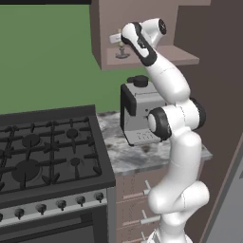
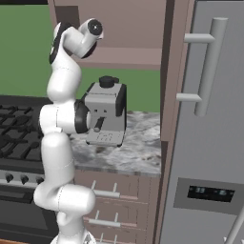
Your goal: Get the candle and the liquor from the cabinet and move them to the dining counter.
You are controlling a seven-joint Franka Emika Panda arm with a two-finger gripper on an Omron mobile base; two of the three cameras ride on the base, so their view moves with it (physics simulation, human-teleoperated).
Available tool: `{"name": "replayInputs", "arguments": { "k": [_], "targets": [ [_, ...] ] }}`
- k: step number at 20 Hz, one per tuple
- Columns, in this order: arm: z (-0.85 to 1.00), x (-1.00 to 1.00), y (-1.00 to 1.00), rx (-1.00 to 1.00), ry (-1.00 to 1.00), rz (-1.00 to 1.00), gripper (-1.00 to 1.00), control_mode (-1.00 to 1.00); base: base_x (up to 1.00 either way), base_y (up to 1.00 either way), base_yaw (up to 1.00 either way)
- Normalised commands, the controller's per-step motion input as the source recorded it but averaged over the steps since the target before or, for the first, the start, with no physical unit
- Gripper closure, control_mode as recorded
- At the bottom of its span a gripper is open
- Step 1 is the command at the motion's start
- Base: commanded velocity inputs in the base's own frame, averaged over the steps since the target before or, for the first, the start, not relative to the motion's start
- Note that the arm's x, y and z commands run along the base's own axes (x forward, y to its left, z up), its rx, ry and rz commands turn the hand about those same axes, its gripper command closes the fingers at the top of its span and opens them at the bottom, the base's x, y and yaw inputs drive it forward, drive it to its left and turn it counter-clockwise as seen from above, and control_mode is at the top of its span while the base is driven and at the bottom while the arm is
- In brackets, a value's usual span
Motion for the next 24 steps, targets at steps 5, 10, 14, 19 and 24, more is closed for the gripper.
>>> {"name": "replayInputs", "arguments": {
  "k": [5, 10, 14, 19, 24],
  "targets": [
    [-0.01, -0.13, -0.36, 0.00, -0.08, -0.01, 1.00, -1.00, 0.00, 0.00, 0.00],
    [-0.01, -0.29, -0.48, 0.00, -0.07, -0.07, 1.00, -1.00, 0.00, 0.00, 0.00],
    [-0.03, -0.42, -0.39, 0.00, -0.07, -0.12, 1.00, -1.00, 0.00, 0.00, 0.00],
    [0.00, -0.58, -0.21, 0.00, -0.01, -0.18, 1.00, -1.00, 0.00, 0.00, 0.00],
    [0.00, -0.66, -0.28, 0.00, 0.00, -0.17, 1.00, -1.00, 0.00, 0.00, 0.00]
  ]
}}
